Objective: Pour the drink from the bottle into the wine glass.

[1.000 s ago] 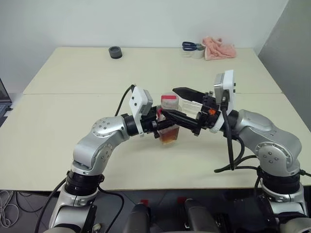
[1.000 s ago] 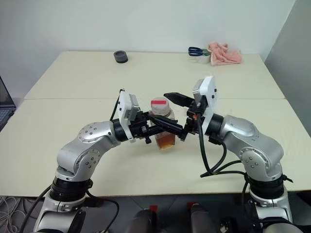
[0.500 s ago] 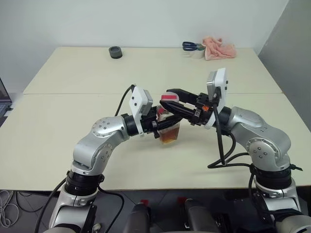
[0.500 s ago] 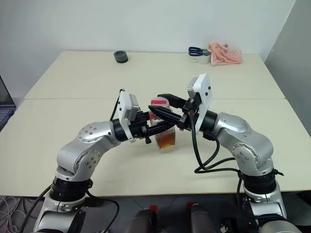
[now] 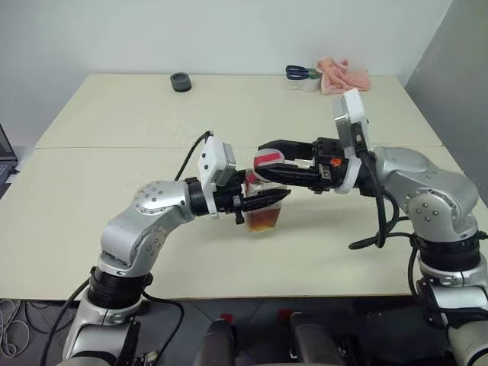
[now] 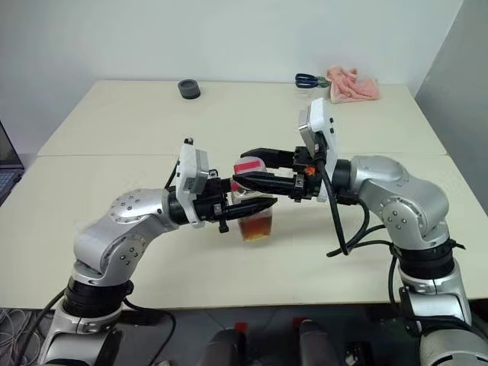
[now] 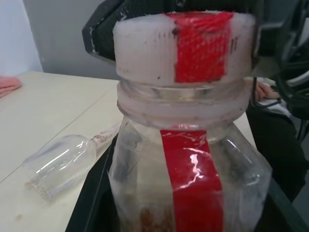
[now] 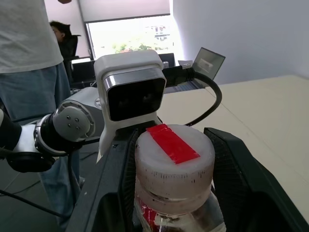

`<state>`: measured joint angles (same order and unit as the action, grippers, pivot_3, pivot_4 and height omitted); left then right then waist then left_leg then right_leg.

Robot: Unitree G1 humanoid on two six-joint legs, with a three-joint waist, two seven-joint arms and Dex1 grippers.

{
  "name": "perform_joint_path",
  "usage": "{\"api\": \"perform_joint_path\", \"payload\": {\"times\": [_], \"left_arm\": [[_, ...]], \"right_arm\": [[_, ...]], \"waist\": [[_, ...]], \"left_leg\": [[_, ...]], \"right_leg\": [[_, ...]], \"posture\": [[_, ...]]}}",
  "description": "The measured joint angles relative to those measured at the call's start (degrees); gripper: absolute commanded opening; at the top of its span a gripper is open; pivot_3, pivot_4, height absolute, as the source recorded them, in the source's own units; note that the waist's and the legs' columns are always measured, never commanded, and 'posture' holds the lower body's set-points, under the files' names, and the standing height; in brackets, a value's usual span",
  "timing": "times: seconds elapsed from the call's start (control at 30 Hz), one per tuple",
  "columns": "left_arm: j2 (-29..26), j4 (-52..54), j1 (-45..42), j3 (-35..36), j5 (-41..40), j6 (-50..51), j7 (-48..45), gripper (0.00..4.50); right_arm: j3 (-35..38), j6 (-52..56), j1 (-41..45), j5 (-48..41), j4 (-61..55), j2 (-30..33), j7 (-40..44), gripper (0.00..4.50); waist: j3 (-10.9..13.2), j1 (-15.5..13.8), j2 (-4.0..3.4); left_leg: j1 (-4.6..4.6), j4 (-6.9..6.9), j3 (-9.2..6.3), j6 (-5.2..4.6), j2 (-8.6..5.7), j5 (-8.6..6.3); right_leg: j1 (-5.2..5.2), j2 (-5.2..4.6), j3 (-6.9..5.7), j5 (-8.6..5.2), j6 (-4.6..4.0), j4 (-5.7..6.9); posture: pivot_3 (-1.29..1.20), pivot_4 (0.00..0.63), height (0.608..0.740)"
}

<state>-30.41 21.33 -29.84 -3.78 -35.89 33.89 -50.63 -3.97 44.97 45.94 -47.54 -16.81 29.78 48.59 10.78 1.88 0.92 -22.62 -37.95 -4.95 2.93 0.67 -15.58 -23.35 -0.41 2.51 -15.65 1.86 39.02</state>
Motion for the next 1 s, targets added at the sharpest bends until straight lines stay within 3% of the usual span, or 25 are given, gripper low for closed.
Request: {"api": "perform_joint_path", "payload": {"times": [0.2,0.43,0.7,1.0], "left_arm": [[-0.55,0.09,4.69,0.28,-0.05,2.09,0.96,1.85],[0.60,1.75,4.95,-0.51,-0.08,2.41,2.56,1.85],[1.69,1.56,4.85,-0.24,0.05,2.11,5.13,1.85],[4.35,1.17,3.53,-1.18,0.64,1.93,6.46,1.85]], "right_arm": [[7.30,-10.54,3.36,8.11,3.87,-0.90,-6.40,1.84],[8.38,-9.68,-1.32,9.60,2.04,-0.23,-9.51,1.84],[17.74,-10.81,-23.38,24.44,1.58,0.74,-30.08,1.84],[20.19,-15.64,-33.70,31.76,6.91,-11.22,-43.03,1.84]], "waist": [[0.00,-0.27,0.00],[0.00,-0.22,0.00],[-0.02,-0.42,0.04],[-0.03,0.34,-0.02]], "left_leg": [[-0.08,0.01,-0.01,0.01,-0.07,0.00],[-0.09,0.01,-0.01,0.01,-0.07,0.00],[-0.11,0.02,0.05,0.02,-0.15,0.01],[0.22,0.05,0.22,0.02,0.02,0.01]], "right_leg": [[0.00,-0.11,-0.02,0.00,0.00,-0.05],[-0.03,-0.15,-0.03,0.01,-0.01,0.00],[-0.02,-0.21,0.03,0.00,0.01,-0.02],[0.10,0.05,0.24,0.00,0.01,0.06]], "posture": [[0.00,0.150,0.740],[0.00,0.150,0.740],[0.00,0.150,0.740],[0.00,0.150,0.740]]}}
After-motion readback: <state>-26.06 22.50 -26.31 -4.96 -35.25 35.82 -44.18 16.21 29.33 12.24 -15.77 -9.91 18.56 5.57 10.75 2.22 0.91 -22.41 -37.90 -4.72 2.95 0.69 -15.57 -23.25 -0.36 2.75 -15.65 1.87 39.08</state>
